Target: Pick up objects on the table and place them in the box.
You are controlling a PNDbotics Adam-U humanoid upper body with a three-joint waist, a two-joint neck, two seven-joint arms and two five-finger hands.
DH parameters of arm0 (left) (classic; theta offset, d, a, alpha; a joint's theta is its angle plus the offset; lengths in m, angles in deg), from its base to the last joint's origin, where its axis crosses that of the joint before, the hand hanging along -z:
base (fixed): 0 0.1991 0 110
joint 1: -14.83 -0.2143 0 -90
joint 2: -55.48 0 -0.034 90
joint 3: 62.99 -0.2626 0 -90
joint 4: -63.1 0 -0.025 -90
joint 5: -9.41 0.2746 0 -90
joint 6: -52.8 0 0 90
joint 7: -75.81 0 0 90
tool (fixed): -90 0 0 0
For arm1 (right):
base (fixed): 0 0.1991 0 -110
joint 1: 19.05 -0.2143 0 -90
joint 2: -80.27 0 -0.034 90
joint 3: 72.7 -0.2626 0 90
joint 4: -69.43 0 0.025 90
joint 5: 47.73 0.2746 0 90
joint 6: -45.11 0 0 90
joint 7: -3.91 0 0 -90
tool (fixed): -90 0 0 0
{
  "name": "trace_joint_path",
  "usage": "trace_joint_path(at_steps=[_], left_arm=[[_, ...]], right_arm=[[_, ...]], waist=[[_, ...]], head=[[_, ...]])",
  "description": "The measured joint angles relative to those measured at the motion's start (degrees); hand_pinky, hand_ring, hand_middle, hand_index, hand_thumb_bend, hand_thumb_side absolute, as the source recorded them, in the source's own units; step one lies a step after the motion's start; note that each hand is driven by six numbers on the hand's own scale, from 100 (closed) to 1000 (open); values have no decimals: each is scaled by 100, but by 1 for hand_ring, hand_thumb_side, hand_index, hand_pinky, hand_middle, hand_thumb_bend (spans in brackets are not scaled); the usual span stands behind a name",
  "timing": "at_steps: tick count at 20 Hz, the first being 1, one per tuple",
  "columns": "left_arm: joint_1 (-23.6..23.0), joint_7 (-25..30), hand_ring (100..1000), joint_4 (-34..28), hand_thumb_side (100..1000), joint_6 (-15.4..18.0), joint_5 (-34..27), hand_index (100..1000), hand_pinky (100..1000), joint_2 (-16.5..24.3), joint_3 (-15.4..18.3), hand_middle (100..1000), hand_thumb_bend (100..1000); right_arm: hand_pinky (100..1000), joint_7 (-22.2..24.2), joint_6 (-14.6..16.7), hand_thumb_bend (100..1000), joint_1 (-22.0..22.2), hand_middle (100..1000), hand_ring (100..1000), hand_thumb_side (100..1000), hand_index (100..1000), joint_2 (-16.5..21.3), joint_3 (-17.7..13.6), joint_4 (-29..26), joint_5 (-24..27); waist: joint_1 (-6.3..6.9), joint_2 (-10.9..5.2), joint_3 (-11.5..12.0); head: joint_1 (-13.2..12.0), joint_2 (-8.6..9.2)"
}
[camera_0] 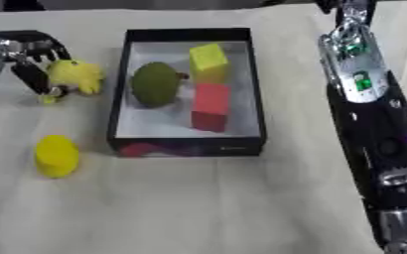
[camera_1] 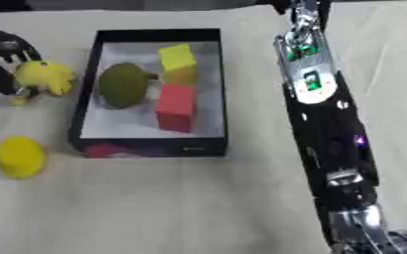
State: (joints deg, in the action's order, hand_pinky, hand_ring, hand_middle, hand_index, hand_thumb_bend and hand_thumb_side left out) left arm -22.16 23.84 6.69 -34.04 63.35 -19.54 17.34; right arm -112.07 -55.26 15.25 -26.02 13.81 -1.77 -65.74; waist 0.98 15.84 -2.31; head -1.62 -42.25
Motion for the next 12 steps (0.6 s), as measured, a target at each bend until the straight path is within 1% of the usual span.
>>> trace_joint_path(at_steps=[1,2,3,4,5,9,12], left_arm=[[0,-89,760,10,100,20,113,689,728,-25,-6,708,211],[0,-183,754,21,100,35,198,683,723,-37,-7,700,196],[-2,-273,730,24,100,46,257,671,700,-51,-8,674,131],[-3,-360,728,24,100,48,288,670,698,-66,-8,672,125],[-6,-440,716,24,100,42,296,662,688,-73,-8,658,100],[-8,-681,698,-65,100,-27,203,649,676,-72,-11,631,100],[-8,-744,681,-329,100,-75,56,645,672,-65,-33,609,100]], right_arm=[[799,0,0,277,-3,720,734,378,827,0,-1,0,5],[799,0,0,276,-4,720,734,378,827,0,-1,0,7],[799,-1,1,276,-4,720,734,378,826,0,-2,0,7],[799,-2,2,276,-4,720,734,378,826,0,-3,1,8],[799,-3,3,278,-4,720,734,378,826,0,-4,1,8],[799,-13,13,273,26,720,734,381,826,0,-9,1,11],[798,-20,20,274,56,719,734,379,826,0,-23,0,11]], waist=[[-7,1,-2],[-8,1,-2],[-8,1,-2],[-8,1,-1],[-8,1,2],[-9,1,33],[-9,1,47]], head=[[-3,0],[-5,0],[-8,0],[-11,0],[-12,0],[-10,-1],[33,-13]])
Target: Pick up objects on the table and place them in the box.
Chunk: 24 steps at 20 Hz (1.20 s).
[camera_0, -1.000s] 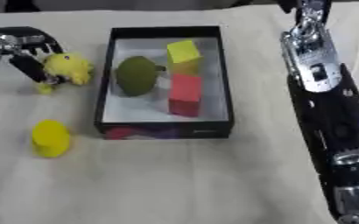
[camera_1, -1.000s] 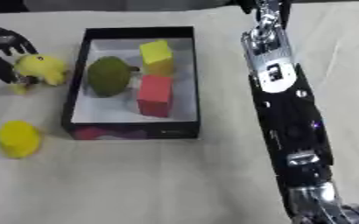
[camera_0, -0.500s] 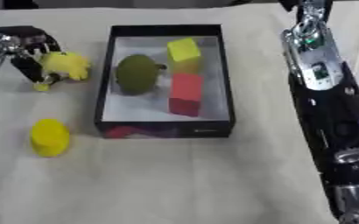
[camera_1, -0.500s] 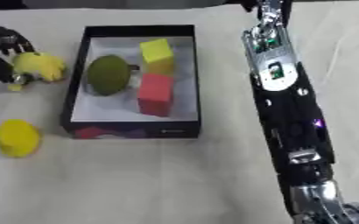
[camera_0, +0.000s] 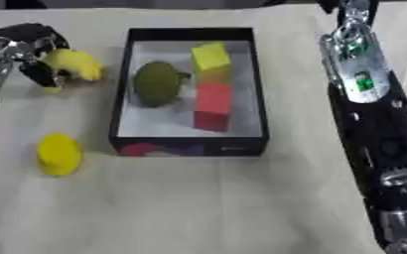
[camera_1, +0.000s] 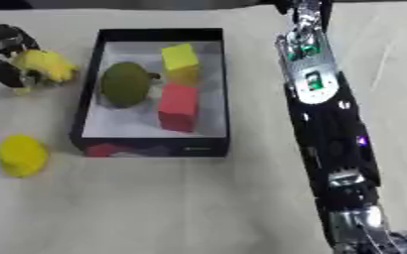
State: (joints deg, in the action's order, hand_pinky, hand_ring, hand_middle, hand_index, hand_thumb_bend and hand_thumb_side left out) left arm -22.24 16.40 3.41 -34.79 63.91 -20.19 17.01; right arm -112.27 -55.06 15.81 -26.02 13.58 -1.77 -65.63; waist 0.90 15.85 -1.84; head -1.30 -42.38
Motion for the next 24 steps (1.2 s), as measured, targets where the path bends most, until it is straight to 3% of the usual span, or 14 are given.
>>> trace_joint_path(at_steps=[6,12,18,24], left_arm=[[11,-70,664,-806,100,-54,-364,643,661,177,35,603,100],[91,-55,663,-2080,100,20,-1052,641,665,265,-15,606,100],[225,474,667,-3161,100,125,-1756,644,669,234,-491,614,100],[365,1046,684,-3303,100,168,-1983,658,687,-29,-1049,633,103]], right_arm=[[798,-5,5,281,96,719,735,370,826,-2,-13,-27,-23],[798,1,12,282,182,720,735,365,826,-18,-12,-112,-99],[798,32,34,284,234,720,735,362,826,-131,27,-228,-183],[798,65,42,286,275,720,735,362,826,-201,59,-293,-247]], waist=[[0,-6,21],[2,-8,35],[5,-17,-28],[61,-19,-103]], head=[[124,-89],[192,-94],[158,-95],[100,-92]])
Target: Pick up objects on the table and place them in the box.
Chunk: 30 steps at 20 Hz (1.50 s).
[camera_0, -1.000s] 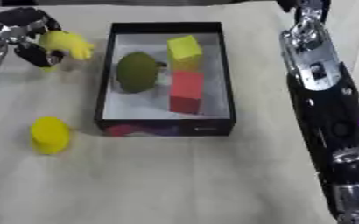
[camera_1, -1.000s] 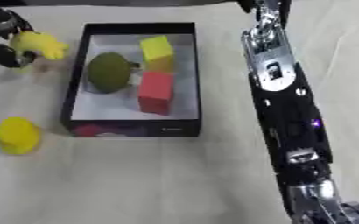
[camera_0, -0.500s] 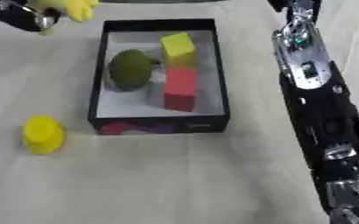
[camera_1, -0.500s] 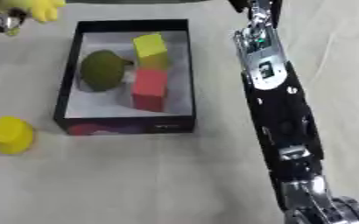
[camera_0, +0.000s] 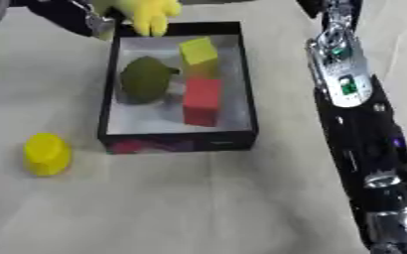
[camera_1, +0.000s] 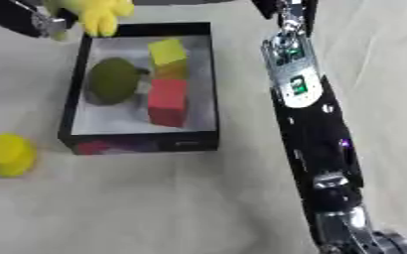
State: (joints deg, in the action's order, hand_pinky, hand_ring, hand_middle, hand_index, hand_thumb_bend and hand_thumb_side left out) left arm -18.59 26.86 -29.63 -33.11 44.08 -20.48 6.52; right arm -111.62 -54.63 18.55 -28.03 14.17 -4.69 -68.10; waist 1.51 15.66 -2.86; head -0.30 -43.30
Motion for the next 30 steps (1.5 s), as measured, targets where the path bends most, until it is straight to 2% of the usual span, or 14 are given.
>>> trace_joint_path(at_steps=[4,6,7,8,10,11,12,14,16,20,25,30], left_arm=[[-1,277,703,267,100,105,113,681,705,-151,-373,659,193],[-6,358,727,449,110,181,189,701,726,-203,-522,682,270],[-12,395,746,536,104,224,236,721,744,-229,-584,701,377],[-14,427,781,614,196,268,279,771,775,-248,-631,745,358],[-23,486,827,734,289,348,329,849,813,-290,-683,793,479],[-26,514,831,769,298,380,332,854,816,-302,-687,797,492],[-28,543,857,790,370,405,332,889,843,-313,-687,820,608],[-35,600,869,796,414,435,332,911,856,-325,-681,835,703],[-46,635,872,789,429,450,332,919,858,-325,-647,840,728],[-71,593,865,628,456,408,263,918,848,-290,-470,836,693],[-107,458,870,444,476,228,-183,924,842,-132,-148,851,672],[-174,390,868,302,490,93,-569,929,839,79,29,860,643]], right_arm=[[798,10,-8,286,0,720,735,364,826,-19,3,-29,-2],[798,12,-10,288,0,719,735,360,826,-19,3,-29,-2],[798,13,-10,295,0,719,735,347,826,-19,4,-29,-2],[798,13,-10,288,0,719,735,362,826,-18,4,-29,-2],[798,13,-11,288,-2,719,735,363,826,-19,7,-29,-2],[798,14,-11,288,-2,719,735,364,826,-19,8,-29,-2],[798,14,-11,288,-3,719,735,364,826,-18,10,-29,-2],[798,13,-12,289,-3,719,735,364,826,-18,15,-29,-2],[798,13,-12,289,-3,719,735,364,826,-18,17,-28,-2],[799,12,-13,288,-3,719,735,363,826,-17,18,-28,-2],[799,11,-13,289,0,720,735,362,826,-17,18,-28,-2],[799,8,-15,290,5,720,735,360,826,-17,17,-28,-5]], waist=[[23,0,-27],[35,0,-28],[42,0,-28],[46,0,-29],[46,0,-29],[46,0,-29],[46,0,-28],[46,0,-24],[46,0,-16],[46,0,20],[46,0,79],[46,0,133]], head=[[-22,3],[-30,5],[-33,5],[-39,6],[-47,7],[-47,7],[-47,7],[-47,7],[-46,7],[-39,4],[-13,-1],[9,-1]])
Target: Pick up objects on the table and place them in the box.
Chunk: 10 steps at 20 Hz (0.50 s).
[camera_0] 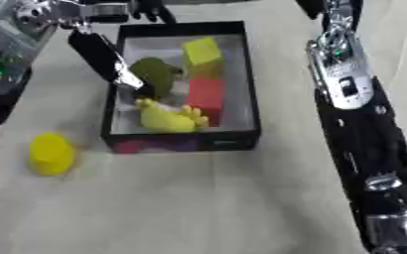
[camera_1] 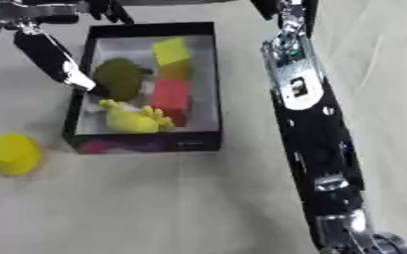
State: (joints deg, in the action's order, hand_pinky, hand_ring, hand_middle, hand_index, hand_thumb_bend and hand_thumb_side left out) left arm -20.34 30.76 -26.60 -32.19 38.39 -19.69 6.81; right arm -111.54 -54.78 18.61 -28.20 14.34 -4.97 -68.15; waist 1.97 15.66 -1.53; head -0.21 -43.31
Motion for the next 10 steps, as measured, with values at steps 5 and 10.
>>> trace_joint_path(at_steps=[5,10], left_arm=[[-240,-171,860,-267,473,-81,-255,926,831,305,65,857,636],[-766,-498,856,-810,462,-162,-684,915,826,901,186,847,648]], right_arm=[[799,-8,-7,291,18,720,736,360,826,1,-15,0,-4],[800,-20,-17,291,18,720,736,360,826,8,-19,0,-5]], waist=[[0,-5,61],[-2,-11,127]], head=[[35,-21],[50,-45]])
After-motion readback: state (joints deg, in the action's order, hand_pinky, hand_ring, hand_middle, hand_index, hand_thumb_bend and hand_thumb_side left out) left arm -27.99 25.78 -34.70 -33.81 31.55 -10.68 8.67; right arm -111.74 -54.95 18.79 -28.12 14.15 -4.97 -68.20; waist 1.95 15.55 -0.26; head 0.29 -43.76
